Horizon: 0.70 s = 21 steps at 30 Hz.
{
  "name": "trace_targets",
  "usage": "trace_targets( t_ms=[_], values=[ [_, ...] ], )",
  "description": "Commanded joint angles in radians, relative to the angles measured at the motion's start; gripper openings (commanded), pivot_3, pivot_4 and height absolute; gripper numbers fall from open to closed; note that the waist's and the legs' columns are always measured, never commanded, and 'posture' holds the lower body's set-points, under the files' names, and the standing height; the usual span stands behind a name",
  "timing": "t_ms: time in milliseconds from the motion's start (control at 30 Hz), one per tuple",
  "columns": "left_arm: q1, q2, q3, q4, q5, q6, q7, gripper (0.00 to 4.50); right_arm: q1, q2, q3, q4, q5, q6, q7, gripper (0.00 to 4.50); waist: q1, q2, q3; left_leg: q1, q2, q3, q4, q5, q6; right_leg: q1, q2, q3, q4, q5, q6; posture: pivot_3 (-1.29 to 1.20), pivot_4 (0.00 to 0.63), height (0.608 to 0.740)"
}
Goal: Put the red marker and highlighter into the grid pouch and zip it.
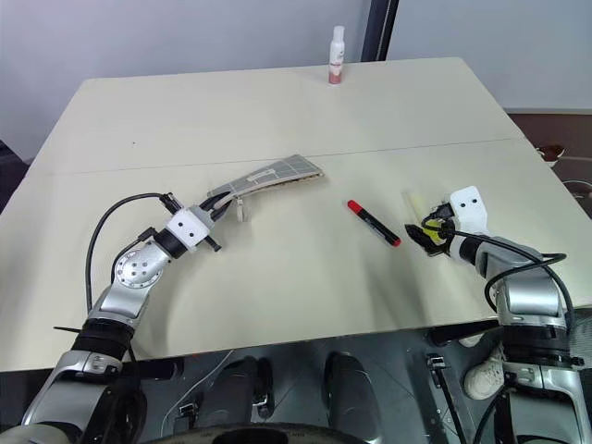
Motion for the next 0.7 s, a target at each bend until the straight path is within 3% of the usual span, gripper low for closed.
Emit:
trace_targets(
  t_ms=[33,133,267,433,567,700],
  values=[
    [-0.008,0.002,0.002,-0.008,0.0,-0.024,0.013,0.0,0.023,-0.018,0.01,-0.006,-0.031,-0.013,-0.016,2.54,0.0,0.0,0.0,0.0,0.0,0.0,0.0,0.0,0.0,0.0,0.0,0.0,0.0,0.0,0.0,0.0,0.15,0.74],
    [-0.013,0.002,0.0,-0.001,-0.001,-0.028,0.01,0.0,0.006,-0.027,0.005,0.015,-0.043,-0.046,-0.032,0.96,0.002,0.0,0.0,0.001,0.0,0.0,0.001,0.0,0.0,0.002,0.0,0.0,-0.001,0.0,0.0,0.0,0.15,0.74],
    [-0.026,-0.002,-0.005,0.015,-0.004,-0.034,0.003,0.0,-0.063,-0.003,-0.036,-0.023,0.021,-0.093,-0.013,0.92,0.0,0.0,0.0,0.0,0.0,0.0,0.001,0.0,0.0,0.002,-0.001,0.0,-0.002,0.0,0.002,0.0,0.15,0.74],
    [-0.049,-0.009,-0.012,0.039,-0.008,-0.043,-0.01,0.0,-0.104,0.039,-0.001,-0.24,0.18,-0.098,0.131,0.92,-0.002,0.0,0.0,0.0,0.001,-0.001,0.0,0.0,0.0,0.001,0.002,0.0,-0.001,0.001,0.001,0.0,0.15,0.74],
    [-0.064,-0.015,-0.018,0.037,-0.022,-0.034,-0.023,0.0,-0.084,0.008,0.16,-0.332,0.103,-0.139,0.208,0.92,0.002,0.0,0.0,0.0,0.001,-0.002,-0.001,0.0,0.0,0.001,0.002,-0.002,-0.001,0.001,0.002,0.0,0.15,0.74],
    [-0.064,-0.027,-0.024,0.011,-0.025,-0.021,-0.029,0.0,-0.149,0.066,0.232,-0.257,0.018,-0.17,0.124,0.92,0.0,0.0,0.0,-0.001,0.0,-0.001,0.001,0.0,0.0,0.002,-0.001,-0.001,-0.003,0.001,0.001,0.0,0.15,0.74]
  ],
)
